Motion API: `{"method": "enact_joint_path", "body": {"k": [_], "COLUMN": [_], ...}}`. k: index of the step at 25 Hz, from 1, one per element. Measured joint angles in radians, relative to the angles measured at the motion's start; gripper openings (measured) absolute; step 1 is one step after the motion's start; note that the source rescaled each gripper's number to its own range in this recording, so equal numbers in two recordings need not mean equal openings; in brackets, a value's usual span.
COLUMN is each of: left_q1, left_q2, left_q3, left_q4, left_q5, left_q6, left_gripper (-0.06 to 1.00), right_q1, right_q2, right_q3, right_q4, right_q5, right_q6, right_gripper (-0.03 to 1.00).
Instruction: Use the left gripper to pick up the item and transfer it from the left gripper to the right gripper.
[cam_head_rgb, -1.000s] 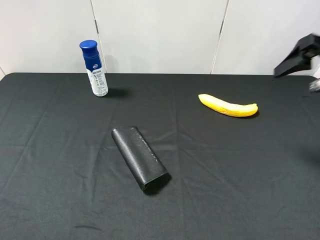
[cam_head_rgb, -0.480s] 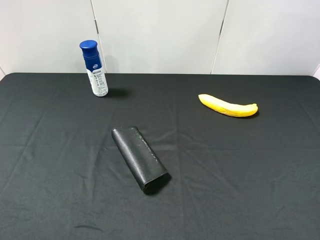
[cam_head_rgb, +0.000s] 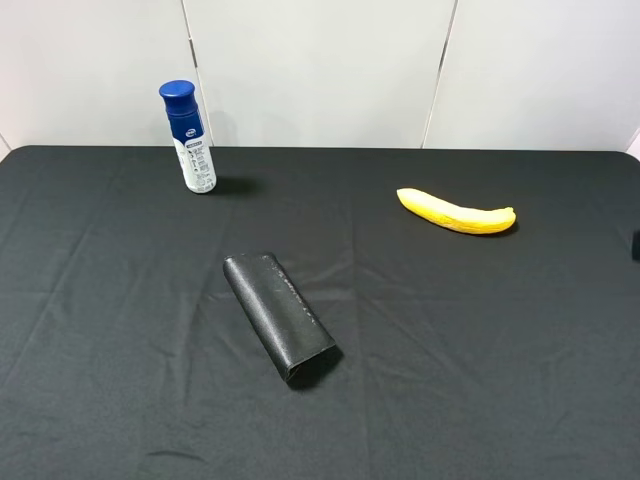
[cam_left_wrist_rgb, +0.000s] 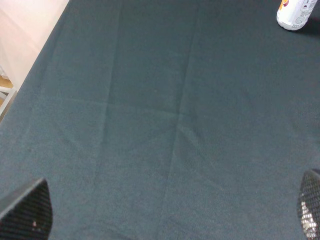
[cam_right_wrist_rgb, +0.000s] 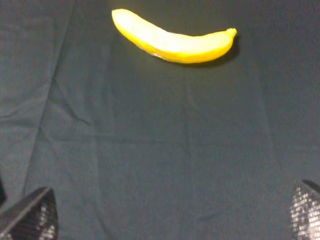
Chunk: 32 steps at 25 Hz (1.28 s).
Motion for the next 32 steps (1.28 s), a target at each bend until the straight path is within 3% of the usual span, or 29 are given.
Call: {"method": "enact_joint_path", "body": {"k": [9,14,17,32], "left_q1": [0.000,0.000,0.000,0.000], "left_q2": [0.000,0.000,0.000,0.000], "left_q3": [0.000,0.000,0.000,0.000], "left_q4": [0.000,0.000,0.000,0.000], "left_q5": [0.000,0.000,0.000,0.000], "left_q6": [0.000,0.000,0.000,0.000], "left_gripper": [0.98,0.98,0.98,0.98], "right_q1": [0.012,0.012,0.012,0.012], "right_q2": [-0.303,-0.357,-0.358,-0.358], "right_q3": [0.053,0.052,0.056,0.073], "right_q4": [-0.122,-0.247,-0.307,-0.317], "right_q5": [-0.019,0.108,0.113,0.086], "right_q6": [0.148,0.227,0.321,0.357], "right_gripper": [1.00,1.00,1.00,1.00]}}
